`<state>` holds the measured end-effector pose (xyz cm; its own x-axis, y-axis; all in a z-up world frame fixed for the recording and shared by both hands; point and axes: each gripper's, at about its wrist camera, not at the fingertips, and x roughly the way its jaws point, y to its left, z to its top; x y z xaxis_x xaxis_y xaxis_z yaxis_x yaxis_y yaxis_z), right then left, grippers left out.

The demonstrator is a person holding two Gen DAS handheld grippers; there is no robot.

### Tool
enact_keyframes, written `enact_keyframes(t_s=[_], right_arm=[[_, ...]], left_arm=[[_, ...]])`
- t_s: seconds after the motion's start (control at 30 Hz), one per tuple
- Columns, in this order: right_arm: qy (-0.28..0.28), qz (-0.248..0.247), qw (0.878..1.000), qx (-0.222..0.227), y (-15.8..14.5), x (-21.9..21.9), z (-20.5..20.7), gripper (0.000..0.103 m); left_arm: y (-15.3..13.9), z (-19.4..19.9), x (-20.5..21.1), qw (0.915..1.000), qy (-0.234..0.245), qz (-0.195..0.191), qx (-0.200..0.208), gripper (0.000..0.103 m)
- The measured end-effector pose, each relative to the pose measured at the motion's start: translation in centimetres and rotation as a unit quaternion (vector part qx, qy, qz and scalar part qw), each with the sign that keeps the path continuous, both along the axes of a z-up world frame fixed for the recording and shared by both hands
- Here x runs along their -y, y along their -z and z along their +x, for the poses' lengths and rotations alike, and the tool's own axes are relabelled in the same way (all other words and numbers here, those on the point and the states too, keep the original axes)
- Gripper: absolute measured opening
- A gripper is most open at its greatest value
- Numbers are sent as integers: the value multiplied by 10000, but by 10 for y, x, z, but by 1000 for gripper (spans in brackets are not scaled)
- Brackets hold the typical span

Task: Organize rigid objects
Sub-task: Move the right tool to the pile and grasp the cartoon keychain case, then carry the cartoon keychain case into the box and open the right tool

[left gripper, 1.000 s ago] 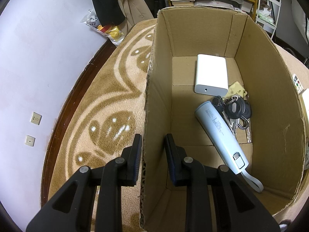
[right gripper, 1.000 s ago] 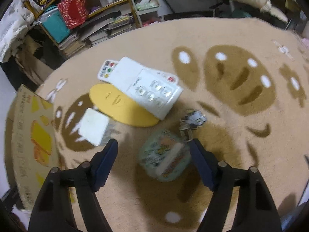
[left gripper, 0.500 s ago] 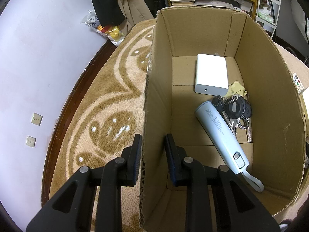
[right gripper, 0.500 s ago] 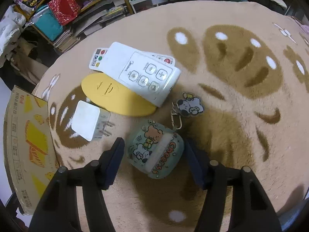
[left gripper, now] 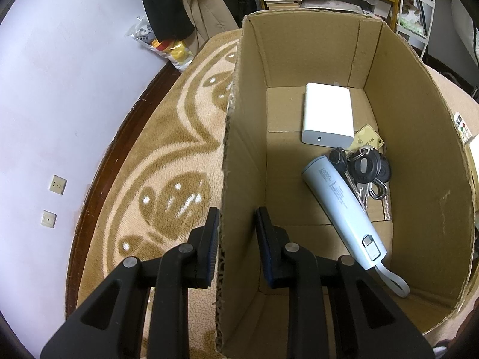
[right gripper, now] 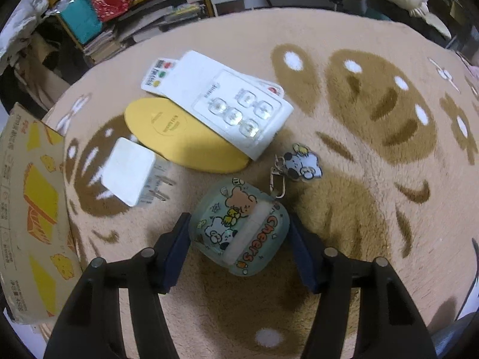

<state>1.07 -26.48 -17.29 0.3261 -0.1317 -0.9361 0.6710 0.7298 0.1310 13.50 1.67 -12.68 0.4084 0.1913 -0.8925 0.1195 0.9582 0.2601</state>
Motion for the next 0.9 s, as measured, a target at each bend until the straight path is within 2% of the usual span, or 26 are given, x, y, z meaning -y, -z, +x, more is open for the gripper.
enact_keyframes(t_s=[0.1,0.37,0.63,0.9], right_arm=[[-92,103,9995,278,-9,-3,2,67],[-608,-58,9931,1005,-43,-25,18,67],[-1041,-160,9841,1428,-63,-46,33,67],[-1350,-438,9701,1969,-97,-68,35,66]], left_arm=[[0,0,0,10000,16,22,3,24],[1,-1,2,10000,19,43,5,24],[1,-1,2,10000,18,24,0,24],[0,0,1,10000,6,-8,-9,24]])
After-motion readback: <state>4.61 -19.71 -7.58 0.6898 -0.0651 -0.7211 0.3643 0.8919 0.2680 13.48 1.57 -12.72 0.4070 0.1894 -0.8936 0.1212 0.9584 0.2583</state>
